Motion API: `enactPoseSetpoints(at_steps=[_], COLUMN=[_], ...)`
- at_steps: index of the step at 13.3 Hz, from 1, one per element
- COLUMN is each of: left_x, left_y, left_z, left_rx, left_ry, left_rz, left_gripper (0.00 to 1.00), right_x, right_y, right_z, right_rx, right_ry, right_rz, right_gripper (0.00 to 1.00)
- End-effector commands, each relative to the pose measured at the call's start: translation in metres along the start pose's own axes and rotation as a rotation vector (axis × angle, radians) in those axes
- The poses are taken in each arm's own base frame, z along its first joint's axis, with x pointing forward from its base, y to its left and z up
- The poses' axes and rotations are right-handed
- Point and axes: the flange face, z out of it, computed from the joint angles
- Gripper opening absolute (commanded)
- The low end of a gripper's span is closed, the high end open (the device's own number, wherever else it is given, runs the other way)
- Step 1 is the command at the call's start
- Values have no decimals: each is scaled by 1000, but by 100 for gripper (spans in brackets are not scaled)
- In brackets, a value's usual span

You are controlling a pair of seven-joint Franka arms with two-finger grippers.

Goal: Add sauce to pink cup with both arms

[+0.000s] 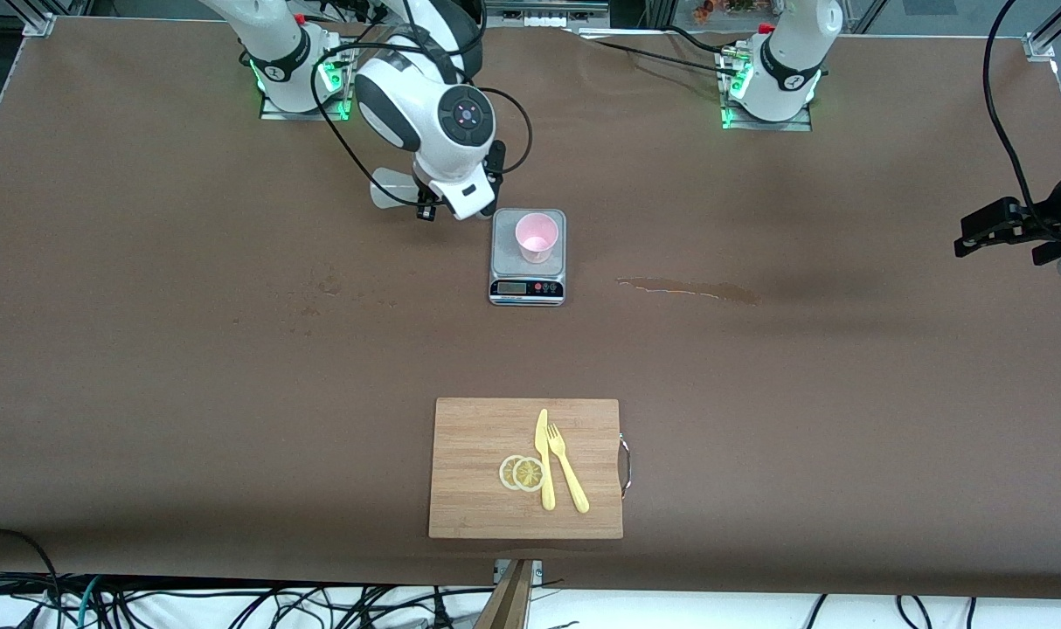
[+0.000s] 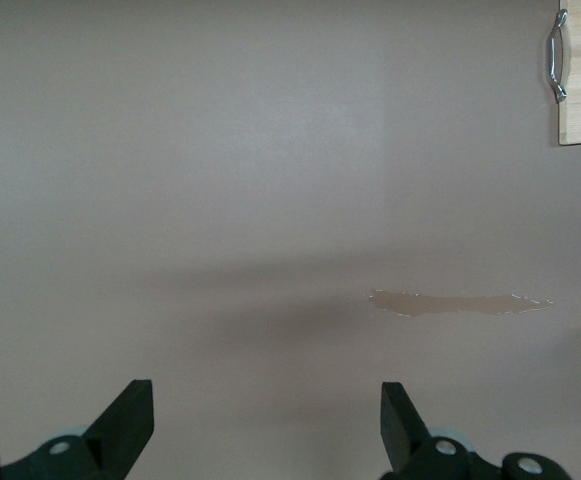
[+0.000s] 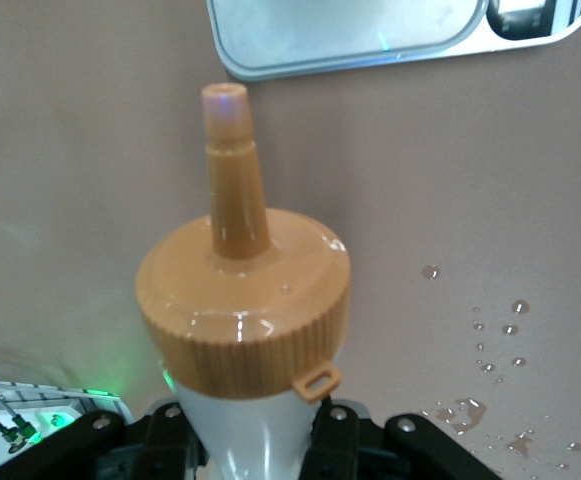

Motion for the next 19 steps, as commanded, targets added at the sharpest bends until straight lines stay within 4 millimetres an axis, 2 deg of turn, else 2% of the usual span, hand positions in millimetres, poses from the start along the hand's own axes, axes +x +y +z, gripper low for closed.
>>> enactPoseSetpoints(at_steps=[1, 4, 7, 10, 19], left_x=[2, 2, 2, 2, 2], left_y=[-5, -6, -8, -8, -9], left_z=[-5, -5, -4, -5, -4], left_rx=[-10, -12, -12, -12, -12], left_ry=[6, 6, 5, 6, 5], left_rz=[4, 7, 4, 4, 1], left_gripper=[100, 100, 100, 100, 100], right_x=[23, 38, 44, 55, 89], right_y=[7, 16, 26, 28, 17], right_z=[-5, -5, -3, -11, -17], right_rx=[7, 19, 28, 20, -12], right_ry=[-45, -92, -112, -176, -285], right_rz=[27, 37, 52, 50, 44], right_gripper=[0, 0, 0, 0, 0])
